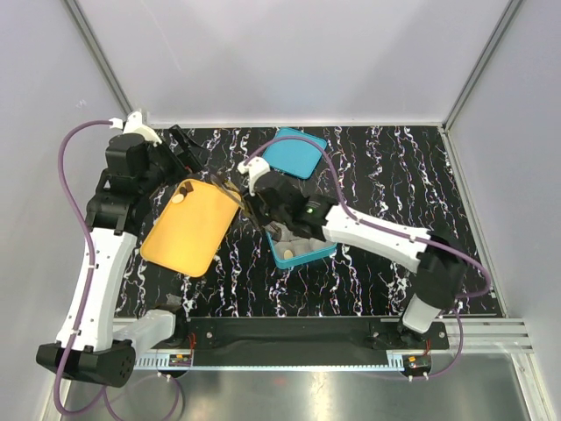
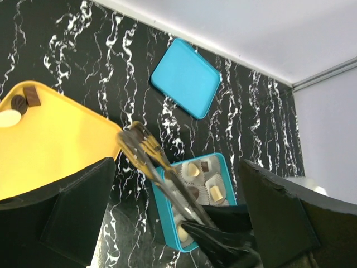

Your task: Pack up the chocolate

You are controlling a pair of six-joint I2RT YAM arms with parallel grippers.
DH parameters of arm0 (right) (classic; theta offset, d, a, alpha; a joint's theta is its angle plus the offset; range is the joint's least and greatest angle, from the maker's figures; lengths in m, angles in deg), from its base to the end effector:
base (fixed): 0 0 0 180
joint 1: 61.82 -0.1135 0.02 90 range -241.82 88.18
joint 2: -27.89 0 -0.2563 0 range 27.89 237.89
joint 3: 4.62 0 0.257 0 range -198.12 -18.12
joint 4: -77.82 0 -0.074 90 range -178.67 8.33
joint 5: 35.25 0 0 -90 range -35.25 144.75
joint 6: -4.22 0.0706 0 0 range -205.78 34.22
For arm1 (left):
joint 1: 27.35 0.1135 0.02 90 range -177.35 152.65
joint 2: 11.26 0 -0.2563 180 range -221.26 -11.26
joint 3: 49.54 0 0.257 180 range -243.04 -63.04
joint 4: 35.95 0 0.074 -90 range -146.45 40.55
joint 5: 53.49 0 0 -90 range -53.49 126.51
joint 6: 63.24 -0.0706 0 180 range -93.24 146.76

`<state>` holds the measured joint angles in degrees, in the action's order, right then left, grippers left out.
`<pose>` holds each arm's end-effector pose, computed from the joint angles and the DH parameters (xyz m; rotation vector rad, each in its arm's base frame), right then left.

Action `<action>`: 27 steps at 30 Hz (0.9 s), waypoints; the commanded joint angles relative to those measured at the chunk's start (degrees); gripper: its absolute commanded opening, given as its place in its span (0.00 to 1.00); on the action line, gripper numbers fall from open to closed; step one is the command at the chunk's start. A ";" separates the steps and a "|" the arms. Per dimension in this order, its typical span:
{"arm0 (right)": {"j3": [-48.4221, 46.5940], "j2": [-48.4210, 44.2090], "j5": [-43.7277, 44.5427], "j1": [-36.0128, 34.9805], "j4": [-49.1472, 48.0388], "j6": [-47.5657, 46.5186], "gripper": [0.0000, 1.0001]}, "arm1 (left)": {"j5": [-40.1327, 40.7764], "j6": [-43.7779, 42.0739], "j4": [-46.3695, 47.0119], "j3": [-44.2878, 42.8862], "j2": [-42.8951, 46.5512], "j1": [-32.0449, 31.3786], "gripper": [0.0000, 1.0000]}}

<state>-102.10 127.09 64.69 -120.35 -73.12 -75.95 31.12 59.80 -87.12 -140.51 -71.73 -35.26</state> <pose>0.2407 0.3699 0.2853 -0.7867 1.9951 0.5298 0.2468 -0.0410 0.4160 -0.3661 1.9376 -0.5637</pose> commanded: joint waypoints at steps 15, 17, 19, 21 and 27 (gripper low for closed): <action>20.08 -30.72 7.91 -0.63 27.06 17.33 0.36 | -1.21 -3.33 8.57 20.85 7.99 0.25 0.99; 21.05 -33.18 7.04 -0.63 30.67 18.56 0.37 | -1.38 -3.33 8.93 22.53 8.08 0.25 0.99; 21.84 -36.26 5.80 -0.63 32.95 19.44 0.37 | -2.08 -3.24 9.72 24.38 7.65 0.25 0.99; 22.46 -38.28 3.96 -0.63 34.01 20.41 0.37 | -2.43 -3.07 9.81 25.17 7.03 0.25 0.99; 23.87 -39.70 0.88 -0.63 36.39 21.99 0.37 | -2.08 -3.50 9.37 25.70 6.77 0.25 0.99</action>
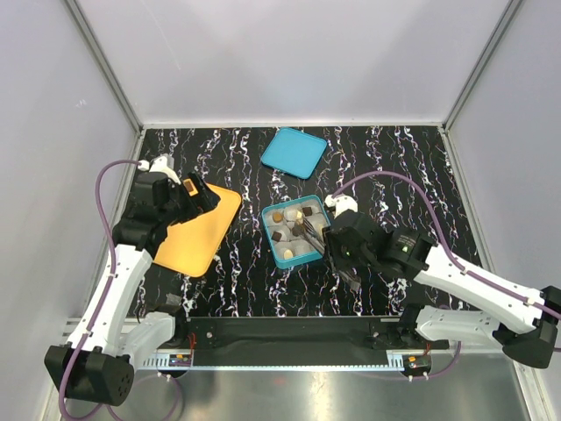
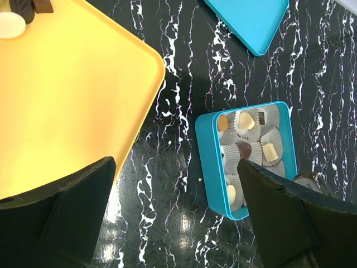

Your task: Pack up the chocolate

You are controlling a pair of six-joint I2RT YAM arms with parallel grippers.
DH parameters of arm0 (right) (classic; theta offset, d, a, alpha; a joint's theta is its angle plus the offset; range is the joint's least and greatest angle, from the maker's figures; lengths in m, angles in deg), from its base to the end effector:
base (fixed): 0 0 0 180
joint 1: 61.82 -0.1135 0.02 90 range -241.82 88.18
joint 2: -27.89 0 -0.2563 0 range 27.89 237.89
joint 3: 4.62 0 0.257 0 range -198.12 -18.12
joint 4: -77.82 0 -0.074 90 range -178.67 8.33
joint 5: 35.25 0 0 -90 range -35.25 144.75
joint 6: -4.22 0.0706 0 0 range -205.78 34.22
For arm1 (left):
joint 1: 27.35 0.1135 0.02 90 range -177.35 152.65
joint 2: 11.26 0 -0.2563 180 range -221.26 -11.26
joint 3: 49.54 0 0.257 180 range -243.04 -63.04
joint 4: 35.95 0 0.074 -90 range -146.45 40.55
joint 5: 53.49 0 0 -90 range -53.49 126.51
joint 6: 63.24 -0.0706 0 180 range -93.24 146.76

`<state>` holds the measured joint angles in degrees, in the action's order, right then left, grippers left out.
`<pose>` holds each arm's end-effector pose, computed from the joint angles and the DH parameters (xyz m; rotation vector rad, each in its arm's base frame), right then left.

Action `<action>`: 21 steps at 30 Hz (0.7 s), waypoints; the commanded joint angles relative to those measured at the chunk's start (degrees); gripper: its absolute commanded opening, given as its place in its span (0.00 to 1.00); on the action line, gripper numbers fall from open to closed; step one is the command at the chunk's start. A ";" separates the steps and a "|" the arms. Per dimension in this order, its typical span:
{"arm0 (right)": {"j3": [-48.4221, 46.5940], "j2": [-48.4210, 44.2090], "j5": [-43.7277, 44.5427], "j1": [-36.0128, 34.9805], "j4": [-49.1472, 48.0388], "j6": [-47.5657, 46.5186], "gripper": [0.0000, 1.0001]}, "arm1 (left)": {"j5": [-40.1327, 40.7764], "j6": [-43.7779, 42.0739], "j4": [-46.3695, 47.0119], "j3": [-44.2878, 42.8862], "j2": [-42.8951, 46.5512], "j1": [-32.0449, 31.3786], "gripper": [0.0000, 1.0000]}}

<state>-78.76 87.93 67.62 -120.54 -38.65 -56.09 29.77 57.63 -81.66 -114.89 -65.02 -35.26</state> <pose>0.1350 0.1920 0.2897 -0.5151 2.3969 0.4332 0.2361 -0.0412 0.2910 -0.3716 2.1761 -0.5111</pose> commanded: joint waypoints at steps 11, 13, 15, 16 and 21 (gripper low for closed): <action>4.39 0.52 -5.83 -0.43 -0.01 3.18 0.39 | 0.24 -1.78 3.82 1.14 0.23 0.25 0.99; 4.83 0.88 -5.31 -0.43 -0.79 3.27 0.39 | 0.33 -1.87 3.73 1.14 -0.03 0.25 0.99; 5.70 1.05 -5.13 -0.43 -1.85 3.44 0.39 | 0.50 -2.13 3.55 0.97 -0.03 0.25 0.99; 6.06 1.14 -5.30 -0.43 -2.99 3.70 0.39 | 0.68 -2.22 3.55 0.97 0.06 0.25 0.99; 5.71 3.60 -5.22 -0.43 -3.79 3.62 0.41 | 1.47 -2.92 3.12 1.23 0.23 0.25 0.99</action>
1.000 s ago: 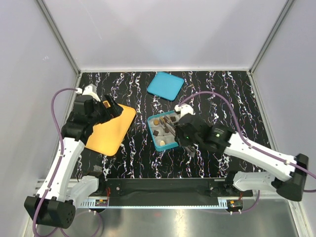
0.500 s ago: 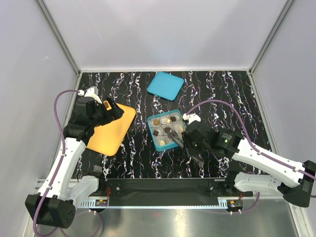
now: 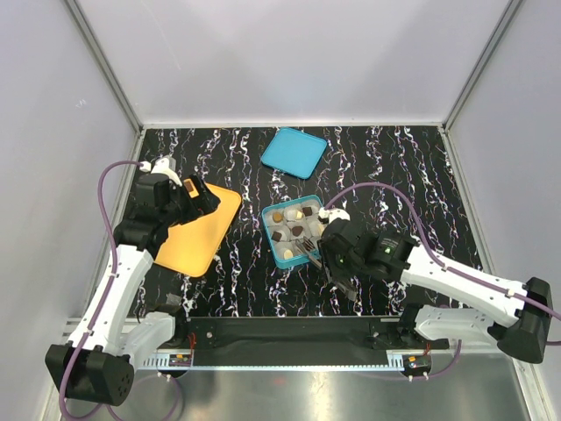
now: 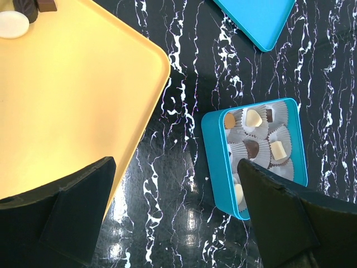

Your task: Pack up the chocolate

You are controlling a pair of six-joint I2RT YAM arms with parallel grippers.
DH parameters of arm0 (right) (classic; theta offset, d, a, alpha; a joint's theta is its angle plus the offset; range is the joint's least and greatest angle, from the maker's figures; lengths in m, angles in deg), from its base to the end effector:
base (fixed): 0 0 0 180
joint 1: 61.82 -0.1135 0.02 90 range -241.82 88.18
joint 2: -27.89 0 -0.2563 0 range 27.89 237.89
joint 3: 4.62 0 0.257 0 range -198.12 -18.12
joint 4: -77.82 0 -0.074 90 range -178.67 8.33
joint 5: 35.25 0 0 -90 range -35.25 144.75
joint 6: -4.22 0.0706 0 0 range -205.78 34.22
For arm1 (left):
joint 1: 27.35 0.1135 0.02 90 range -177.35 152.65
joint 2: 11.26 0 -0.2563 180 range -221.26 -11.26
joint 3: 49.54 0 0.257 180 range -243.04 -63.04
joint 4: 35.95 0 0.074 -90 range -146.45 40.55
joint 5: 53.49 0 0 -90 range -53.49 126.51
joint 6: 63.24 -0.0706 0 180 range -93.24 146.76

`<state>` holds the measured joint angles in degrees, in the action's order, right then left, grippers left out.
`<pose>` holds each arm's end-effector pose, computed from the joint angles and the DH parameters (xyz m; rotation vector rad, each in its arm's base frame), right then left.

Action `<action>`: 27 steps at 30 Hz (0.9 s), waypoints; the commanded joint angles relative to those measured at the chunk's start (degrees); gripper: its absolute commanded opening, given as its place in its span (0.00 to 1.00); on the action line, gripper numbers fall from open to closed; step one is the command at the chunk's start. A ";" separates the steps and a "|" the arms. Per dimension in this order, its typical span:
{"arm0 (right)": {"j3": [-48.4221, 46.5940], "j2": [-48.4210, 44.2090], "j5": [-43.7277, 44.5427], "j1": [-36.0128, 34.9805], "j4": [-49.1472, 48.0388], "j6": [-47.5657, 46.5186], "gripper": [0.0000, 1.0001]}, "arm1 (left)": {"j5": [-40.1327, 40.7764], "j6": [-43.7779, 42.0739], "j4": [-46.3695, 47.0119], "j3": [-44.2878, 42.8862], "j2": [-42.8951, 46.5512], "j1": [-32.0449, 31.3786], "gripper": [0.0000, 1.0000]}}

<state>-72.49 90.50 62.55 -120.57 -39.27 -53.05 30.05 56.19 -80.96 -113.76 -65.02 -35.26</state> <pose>0.1301 0.1960 0.2430 -0.5396 2.5658 0.4198 0.2366 -0.0409 0.2851 -0.3484 2.1844 -0.4902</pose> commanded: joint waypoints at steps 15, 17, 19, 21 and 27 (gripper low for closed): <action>-3.46 2.08 3.46 -0.41 -1.24 0.05 0.48 | 1.27 -1.83 2.33 -0.61 -0.12 0.25 0.99; -3.73 2.34 3.55 -0.41 -1.16 -0.03 0.48 | 1.27 -1.92 2.15 -0.70 -0.21 0.25 0.99; -4.25 2.43 3.89 -0.50 -0.98 -0.21 0.49 | 1.19 -1.92 2.06 -0.87 -0.03 0.25 0.99; -5.13 2.60 3.90 -0.41 -0.54 -0.39 0.49 | 1.27 -2.01 1.71 -1.31 -0.03 0.25 0.99; -10.65 4.01 5.56 -0.41 -0.62 -3.10 0.48 | 0.75 -1.83 -0.22 -5.87 0.23 0.25 0.99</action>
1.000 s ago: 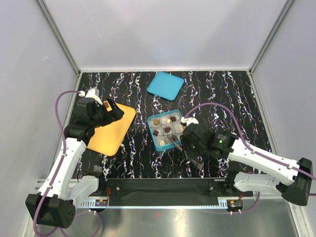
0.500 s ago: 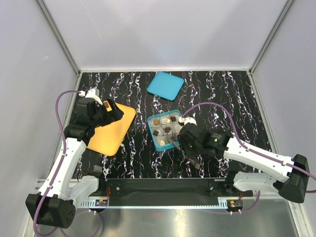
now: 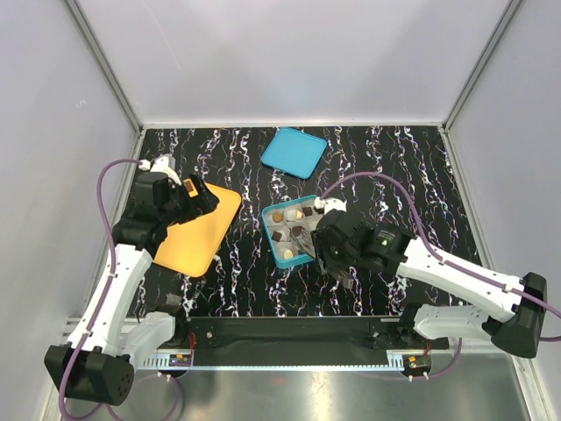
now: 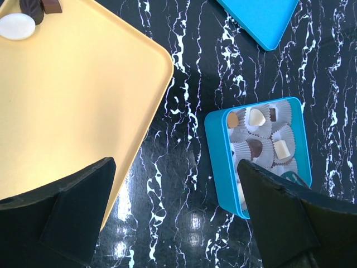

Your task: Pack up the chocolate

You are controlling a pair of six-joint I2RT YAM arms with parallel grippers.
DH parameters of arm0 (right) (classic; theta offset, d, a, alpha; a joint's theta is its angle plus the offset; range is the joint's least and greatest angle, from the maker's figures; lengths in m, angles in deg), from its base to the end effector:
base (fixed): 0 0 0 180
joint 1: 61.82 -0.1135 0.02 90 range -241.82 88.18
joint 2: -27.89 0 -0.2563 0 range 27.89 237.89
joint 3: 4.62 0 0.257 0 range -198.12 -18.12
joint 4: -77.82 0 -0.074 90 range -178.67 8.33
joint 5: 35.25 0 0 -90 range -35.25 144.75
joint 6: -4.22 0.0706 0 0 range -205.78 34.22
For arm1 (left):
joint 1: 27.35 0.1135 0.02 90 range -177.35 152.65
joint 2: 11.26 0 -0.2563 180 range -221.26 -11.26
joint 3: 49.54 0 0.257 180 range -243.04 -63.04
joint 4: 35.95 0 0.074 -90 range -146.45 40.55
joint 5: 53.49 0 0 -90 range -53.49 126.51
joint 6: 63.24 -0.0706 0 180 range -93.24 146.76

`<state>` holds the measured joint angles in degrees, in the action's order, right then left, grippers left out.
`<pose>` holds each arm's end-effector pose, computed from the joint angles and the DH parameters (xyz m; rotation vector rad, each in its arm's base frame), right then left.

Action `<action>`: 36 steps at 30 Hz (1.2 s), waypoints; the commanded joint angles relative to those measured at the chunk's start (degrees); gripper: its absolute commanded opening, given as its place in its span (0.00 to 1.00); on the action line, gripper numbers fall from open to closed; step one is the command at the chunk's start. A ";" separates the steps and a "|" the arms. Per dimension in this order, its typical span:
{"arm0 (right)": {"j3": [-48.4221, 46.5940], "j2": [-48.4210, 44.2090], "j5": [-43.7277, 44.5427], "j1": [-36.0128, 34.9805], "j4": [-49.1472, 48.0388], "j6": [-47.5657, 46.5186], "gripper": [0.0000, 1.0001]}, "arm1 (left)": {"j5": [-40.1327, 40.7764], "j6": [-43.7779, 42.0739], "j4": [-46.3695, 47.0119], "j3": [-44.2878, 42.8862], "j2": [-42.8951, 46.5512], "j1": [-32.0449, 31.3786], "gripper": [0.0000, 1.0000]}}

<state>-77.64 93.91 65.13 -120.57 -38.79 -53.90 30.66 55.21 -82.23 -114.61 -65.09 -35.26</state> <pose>0.1407 0.2074 0.2595 -0.5300 2.5230 0.3888 0.2356 -0.0400 0.2877 -0.3373 2.1920 -0.4674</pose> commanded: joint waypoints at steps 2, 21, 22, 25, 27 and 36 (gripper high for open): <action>-7.61 2.52 3.86 -0.41 -2.25 -3.31 0.48 | 0.13 -0.67 0.26 -7.56 0.56 0.25 0.99; -33.80 43.48 1.42 -0.50 -37.30 -24.22 0.51 | -2.86 4.51 -3.25 -28.31 -0.75 0.25 0.99; -34.86 46.28 0.62 -0.50 -38.19 -24.67 0.51 | -1.72 4.69 -4.65 -29.89 -1.37 0.25 0.99; -38.46 50.94 -2.10 -0.50 -40.92 -26.16 0.52 | -1.45 4.77 -6.16 -32.18 -2.51 0.25 0.99; -41.27 53.24 -3.68 -0.50 -41.80 -27.04 0.52 | -2.06 5.04 -5.99 -33.50 -3.22 0.25 0.99; -50.24 63.61 -7.03 -0.59 -41.19 -31.61 0.54 | -4.00 5.48 -4.23 -32.19 -2.60 0.25 0.99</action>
<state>-123.57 155.83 59.70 -120.67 -77.06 -82.60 28.06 60.48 -88.41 -146.04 -68.37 -35.26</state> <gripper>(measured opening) 0.537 0.988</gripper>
